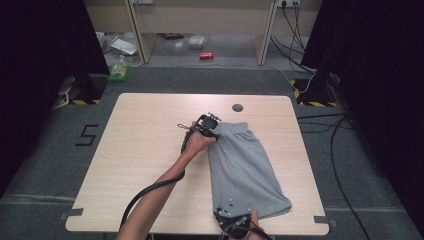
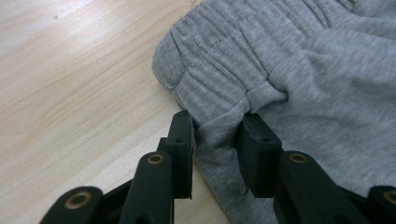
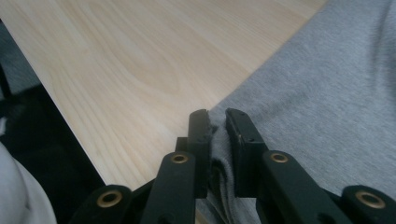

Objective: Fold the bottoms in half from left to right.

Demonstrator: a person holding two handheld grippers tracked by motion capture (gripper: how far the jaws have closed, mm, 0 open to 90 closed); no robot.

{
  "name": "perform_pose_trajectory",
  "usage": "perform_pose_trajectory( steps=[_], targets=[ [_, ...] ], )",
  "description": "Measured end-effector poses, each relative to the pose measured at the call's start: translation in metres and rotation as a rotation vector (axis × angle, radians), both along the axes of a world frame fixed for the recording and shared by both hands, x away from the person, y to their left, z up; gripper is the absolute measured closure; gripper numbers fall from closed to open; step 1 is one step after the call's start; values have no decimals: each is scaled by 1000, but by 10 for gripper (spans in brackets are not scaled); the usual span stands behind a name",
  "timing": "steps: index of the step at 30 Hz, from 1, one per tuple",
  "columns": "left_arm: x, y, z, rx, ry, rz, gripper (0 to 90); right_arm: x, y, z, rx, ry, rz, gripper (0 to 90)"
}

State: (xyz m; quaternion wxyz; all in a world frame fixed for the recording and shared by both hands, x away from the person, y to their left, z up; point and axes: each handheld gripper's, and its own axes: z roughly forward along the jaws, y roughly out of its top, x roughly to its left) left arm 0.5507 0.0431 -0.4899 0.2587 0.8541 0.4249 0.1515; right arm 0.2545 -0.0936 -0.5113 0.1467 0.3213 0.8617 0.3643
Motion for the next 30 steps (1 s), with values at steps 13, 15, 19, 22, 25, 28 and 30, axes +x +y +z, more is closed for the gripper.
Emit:
perform_pose_trajectory(
  steps=[13, 15, 19, 22, 25, 28, 30],
  targets=[
    [0, 59, 0, 67, -30, 4, 701, 18, 72, -4, 80, 64, 112, 830],
    [0, 74, 0, 66, -26, 16, 701, 21, 86, -4, 80, 57, 138, 829],
    [-1, 99, -1, 69, -27, 40, 701, 23, 109, -5, 88, 59, 164, 822],
    [0, 112, -1, 60, -25, 62, 699, 24, 122, -6, 86, 50, 178, 809],
    [0, 114, -2, 41, -24, 77, 681, 23, 128, -6, 85, 46, 180, 748],
    [1, 110, -1, 78, -31, 75, 655, 15, 129, -6, 87, 50, 167, 695],
    [0, 108, -1, 89, -34, 78, 647, 10, 129, -5, 78, 47, 183, 684]
  ],
)
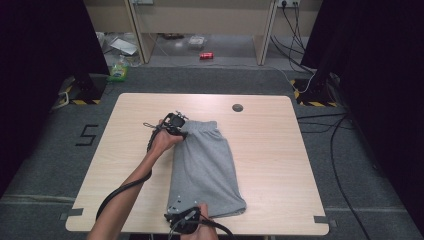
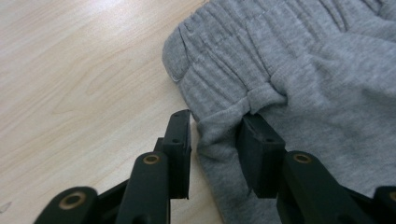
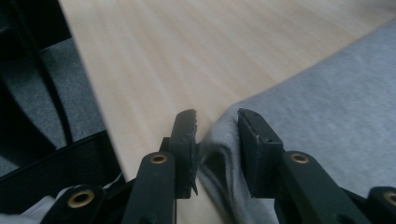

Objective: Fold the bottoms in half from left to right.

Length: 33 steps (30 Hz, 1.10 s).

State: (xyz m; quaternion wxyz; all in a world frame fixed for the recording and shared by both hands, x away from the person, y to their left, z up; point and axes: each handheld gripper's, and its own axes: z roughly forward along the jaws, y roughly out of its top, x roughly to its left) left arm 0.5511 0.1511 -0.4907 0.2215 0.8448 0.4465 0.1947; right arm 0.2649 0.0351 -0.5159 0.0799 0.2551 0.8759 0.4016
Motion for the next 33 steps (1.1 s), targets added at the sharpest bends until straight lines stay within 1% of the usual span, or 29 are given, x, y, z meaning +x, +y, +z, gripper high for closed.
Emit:
perform_pose_trajectory(
  steps=[1, 2, 3, 5, 6, 7, 8, 9, 11, 12, 13, 15, 18, 20, 22, 24, 25, 27, 28, 29, 31, 33],
  targets=[
    [0, -1, 0, 5, -3, 0, 646, -1, 0, 0, -3, -15, 18, 675],
    [0, -1, 0, 8, -5, 0, 645, -5, 0, 1, -6, 0, 14, 671],
    [-1, -1, 0, 7, -6, 1, 645, -6, 0, 1, -5, -3, 20, 664],
    [-1, 0, 0, -3, -6, 5, 640, -8, -1, 3, -4, 5, 28, 663],
    [0, 2, -1, -13, -5, 10, 634, -7, -3, 5, 3, 8, 29, 664],
    [0, 3, -1, -24, -6, 15, 625, -5, -5, 7, 21, 15, 36, 663],
    [0, 4, -2, -36, -5, 21, 618, -4, -7, 9, 35, 23, 29, 658],
    [0, 6, -2, -45, -1, 22, 615, -2, -9, 12, 45, 20, 23, 646],
    [0, 7, -2, -59, 0, 24, 614, 5, -15, 18, 52, 9, 3, 628],
    [0, 8, -2, -64, 2, 27, 614, 9, -18, 21, 61, 9, -9, 622],
    [0, 8, -3, -67, 2, 27, 613, 13, -21, 23, 72, 20, -20, 617],
    [0, 8, -3, -70, 1, 29, 614, 21, -29, 27, 85, 21, -51, 606],
    [0, 9, -3, -74, 5, 32, 614, 29, -38, 31, 89, 12, -75, 588],
    [1, 9, -3, -84, 12, 37, 614, 35, -45, 33, 82, 12, -91, 568],
    [2, 10, -3, -92, 17, 39, 614, 42, -53, 36, 82, 2, -111, 551],
    [2, 11, -3, -100, 20, 41, 614, 49, -60, 40, 85, 16, -139, 537],
    [2, 11, -3, -103, 20, 43, 615, 52, -64, 43, 83, 0, -145, 527],
    [2, 12, -3, -104, 18, 40, 615, 57, -71, 47, 89, -15, -166, 515],
    [2, 12, -3, -105, 19, 39, 614, 60, -75, 49, 90, -33, -183, 509],
    [2, 12, -3, -107, 20, 41, 614, 65, -79, 51, 79, -56, -195, 496],
    [2, 13, -3, -113, 22, 42, 609, 72, -85, 54, 88, -53, -220, 484],
    [2, 13, -3, -117, 26, 46, 603, 80, -93, 57, 84, -61, -243, 461]
  ],
)
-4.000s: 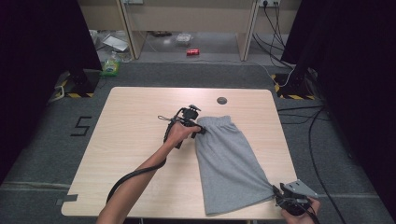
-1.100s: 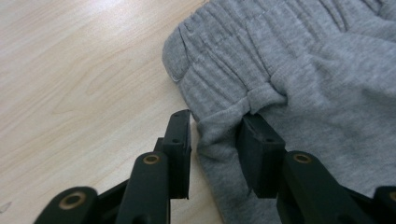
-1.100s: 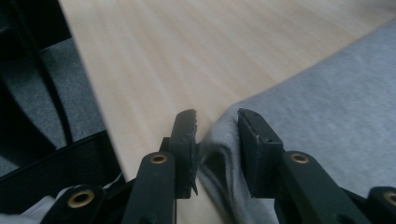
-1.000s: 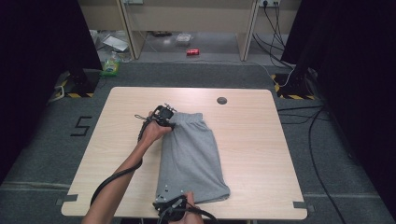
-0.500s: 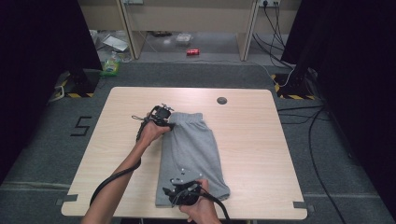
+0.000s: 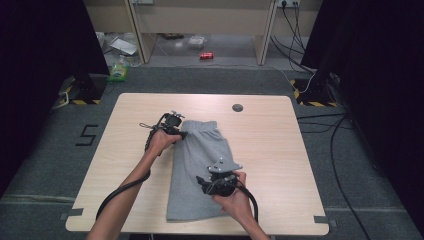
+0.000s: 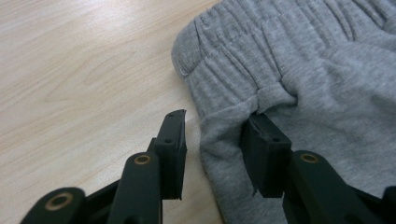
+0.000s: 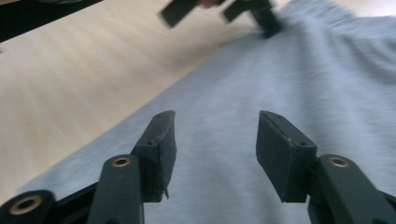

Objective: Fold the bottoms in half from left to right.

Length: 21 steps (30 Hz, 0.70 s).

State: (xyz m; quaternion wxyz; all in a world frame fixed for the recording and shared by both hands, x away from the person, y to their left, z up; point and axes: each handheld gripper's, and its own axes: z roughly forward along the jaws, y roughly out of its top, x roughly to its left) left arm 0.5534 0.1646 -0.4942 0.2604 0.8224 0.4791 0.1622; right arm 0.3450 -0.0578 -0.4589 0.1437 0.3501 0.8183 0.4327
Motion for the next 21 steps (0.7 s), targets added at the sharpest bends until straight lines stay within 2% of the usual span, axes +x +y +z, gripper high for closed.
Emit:
perform_pose_trajectory(
  steps=[3, 9, 15, 19, 21],
  targets=[
    [1, 1, 0, -10, 9, 7, 602, 14, -10, 1, -9, 3, -35, 439],
    [0, 1, 0, -21, 9, 16, 612, 43, -22, 2, -32, 30, -67, 398],
    [1, 4, -1, -46, 17, 22, 617, 69, -28, 2, -26, 30, -101, 394],
    [1, 4, -1, -46, 18, 20, 616, 84, -31, 2, -26, 33, -127, 393],
    [1, 4, -1, -45, 18, 20, 616, 92, -33, 2, -9, 43, -145, 393]
  ],
)
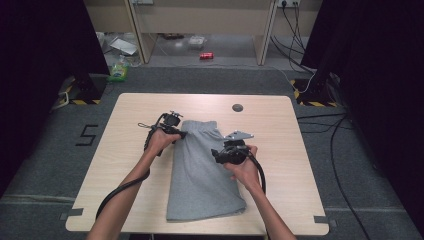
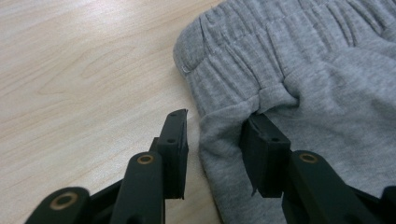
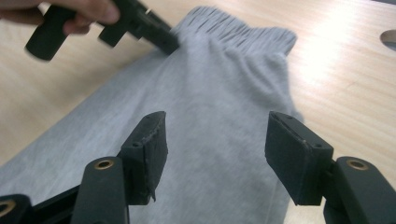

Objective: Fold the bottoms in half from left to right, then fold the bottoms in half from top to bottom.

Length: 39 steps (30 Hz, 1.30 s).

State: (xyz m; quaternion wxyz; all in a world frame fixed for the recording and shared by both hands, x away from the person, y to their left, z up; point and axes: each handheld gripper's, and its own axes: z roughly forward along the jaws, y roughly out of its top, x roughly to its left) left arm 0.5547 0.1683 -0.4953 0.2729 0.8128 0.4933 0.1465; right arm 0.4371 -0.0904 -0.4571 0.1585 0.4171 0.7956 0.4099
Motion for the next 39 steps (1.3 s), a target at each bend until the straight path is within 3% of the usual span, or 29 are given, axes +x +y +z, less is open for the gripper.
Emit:
perform_pose_trajectory(
  steps=[15, 28, 39],
  targets=[
    [1, 0, 0, 1, 7, -4, 616, 52, -9, -2, 27, 39, -92, 378],
    [0, 0, 0, -3, 1, 0, 616, 76, -9, 0, 64, 61, -116, 361],
    [0, 1, 0, -6, -1, -3, 616, 90, 1, -5, 61, 85, -101, 338]
  ],
)
